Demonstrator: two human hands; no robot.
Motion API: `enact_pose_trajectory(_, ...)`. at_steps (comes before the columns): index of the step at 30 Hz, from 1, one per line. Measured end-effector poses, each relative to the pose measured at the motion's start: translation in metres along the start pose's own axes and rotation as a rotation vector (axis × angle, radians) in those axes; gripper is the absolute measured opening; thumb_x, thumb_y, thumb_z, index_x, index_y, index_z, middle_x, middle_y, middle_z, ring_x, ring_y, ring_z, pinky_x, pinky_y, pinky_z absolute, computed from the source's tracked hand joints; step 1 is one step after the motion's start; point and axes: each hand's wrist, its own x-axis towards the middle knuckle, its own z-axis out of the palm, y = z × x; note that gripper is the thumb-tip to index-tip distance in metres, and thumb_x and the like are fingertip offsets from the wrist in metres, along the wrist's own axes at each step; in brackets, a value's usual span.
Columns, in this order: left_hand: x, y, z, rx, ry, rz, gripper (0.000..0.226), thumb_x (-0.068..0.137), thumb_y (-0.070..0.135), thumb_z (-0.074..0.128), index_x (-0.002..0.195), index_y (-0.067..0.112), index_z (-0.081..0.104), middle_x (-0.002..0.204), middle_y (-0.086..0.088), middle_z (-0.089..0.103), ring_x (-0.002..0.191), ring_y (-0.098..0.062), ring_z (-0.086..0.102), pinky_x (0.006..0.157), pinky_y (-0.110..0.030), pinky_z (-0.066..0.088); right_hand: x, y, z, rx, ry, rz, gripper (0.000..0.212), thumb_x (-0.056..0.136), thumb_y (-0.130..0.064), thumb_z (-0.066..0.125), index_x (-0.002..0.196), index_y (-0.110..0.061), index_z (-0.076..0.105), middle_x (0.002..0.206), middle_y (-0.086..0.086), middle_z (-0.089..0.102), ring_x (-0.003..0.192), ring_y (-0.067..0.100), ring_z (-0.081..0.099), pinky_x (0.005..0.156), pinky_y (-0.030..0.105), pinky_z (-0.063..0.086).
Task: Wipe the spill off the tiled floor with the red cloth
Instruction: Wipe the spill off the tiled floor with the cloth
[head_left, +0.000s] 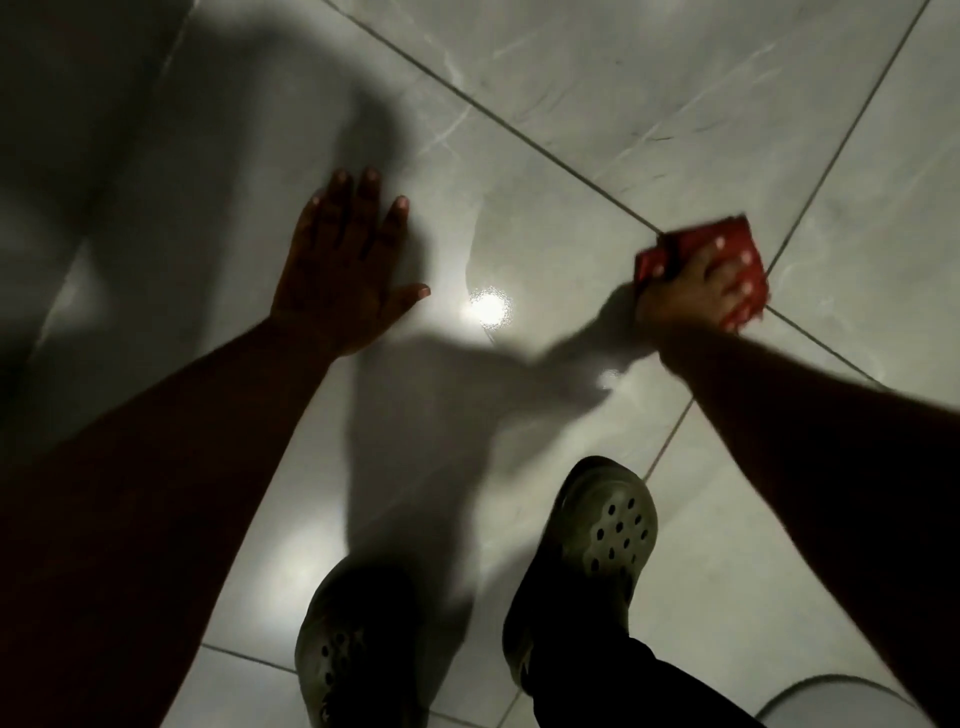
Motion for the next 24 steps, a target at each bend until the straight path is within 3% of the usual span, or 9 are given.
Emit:
enact_pose_trajectory(5,0.02,0.003,-0.007,-0.004,-0.021,-0.006,0.08,0.091,0.065,0.028,0.153,0.015,0.016,0.159,-0.024,0.013,0.147,-0.045,0.011,0.118,-0.054,0.011,-0.004,-0.068,0.006,-0.177,-0.047,-0.482,0.077,0.094,-0.037,0.043,0.153,-0.009,0.0,0.16,0.026,-0.008,0.143,0.055,-0.008,0.118,0.058,-0.003)
enact_pose_trajectory(9,0.037,0.014,-0.025,-0.059,-0.098,-0.061,0.078,0.091,0.06,0.034,0.153,0.016,0.014,0.161,-0.021,0.006,0.149,-0.04,0.004,0.12,-0.05,0.006,-0.023,-0.051,-0.001,-0.168,-0.136,-0.633,0.073,0.095,-0.037,0.046,0.153,-0.012,0.008,0.162,0.02,-0.006,0.146,0.049,-0.008,0.119,0.054,0.001)
enact_pose_trajectory(12,0.053,0.031,-0.045,-0.098,-0.113,-0.165,0.065,0.093,0.048,0.04,0.146,0.012,0.032,0.159,-0.019,0.019,0.146,-0.04,0.016,0.115,-0.051,0.02,-0.019,-0.033,-0.026,-0.068,-0.123,-0.698,0.061,0.095,-0.041,0.045,0.148,-0.013,0.032,0.16,0.019,0.019,0.147,0.041,0.013,0.12,0.048,0.016)
enact_pose_trajectory(15,0.083,0.056,-0.065,-0.217,-0.063,-0.31,0.047,0.094,0.043,0.042,0.125,0.009,0.055,0.138,-0.02,0.047,0.125,-0.042,0.043,0.1,-0.048,0.038,-0.007,-0.032,-0.042,0.187,0.046,-0.475,0.059,0.09,-0.047,0.047,0.135,-0.009,0.047,0.138,0.022,0.051,0.128,0.037,0.048,0.107,0.041,0.041)
enact_pose_trajectory(18,0.112,0.096,-0.075,-0.496,-0.087,-0.313,0.048,0.093,0.042,0.047,0.115,0.0,0.06,0.121,-0.024,0.061,0.113,-0.039,0.055,0.092,-0.038,0.042,0.007,-0.046,-0.045,0.438,-0.094,-0.12,0.058,0.084,-0.047,0.06,0.123,-0.003,0.058,0.122,0.021,0.064,0.111,0.036,0.062,0.099,0.041,0.051)
enact_pose_trajectory(20,0.127,0.124,-0.078,-0.713,-0.209,-0.397,0.046,0.091,0.036,0.055,0.119,0.0,0.058,0.126,-0.021,0.061,0.118,-0.035,0.056,0.096,-0.032,0.042,0.011,-0.054,-0.04,0.504,-0.17,-0.042,0.049,0.081,-0.039,0.067,0.112,-0.002,0.064,0.108,0.016,0.069,0.097,0.034,0.068,0.091,0.044,0.056)
enact_pose_trajectory(22,0.134,0.144,-0.079,-0.826,-0.3,-0.502,0.041,0.089,0.026,0.058,0.122,0.001,0.059,0.128,-0.017,0.062,0.119,-0.031,0.058,0.099,-0.034,0.045,0.01,-0.055,-0.036,0.579,-0.2,0.019,0.046,0.079,-0.031,0.07,0.112,0.0,0.061,0.108,0.016,0.069,0.094,0.034,0.068,0.086,0.044,0.059)
enact_pose_trajectory(24,0.129,0.155,-0.084,-0.94,-0.356,-0.58,0.037,0.088,0.019,0.059,0.118,-0.001,0.062,0.12,-0.017,0.066,0.11,-0.03,0.064,0.088,-0.035,0.054,0.004,-0.049,-0.035,0.684,-0.27,0.057,0.045,0.08,-0.027,0.07,0.111,0.004,0.061,0.104,0.021,0.069,0.082,0.034,0.07,0.065,0.034,0.061)
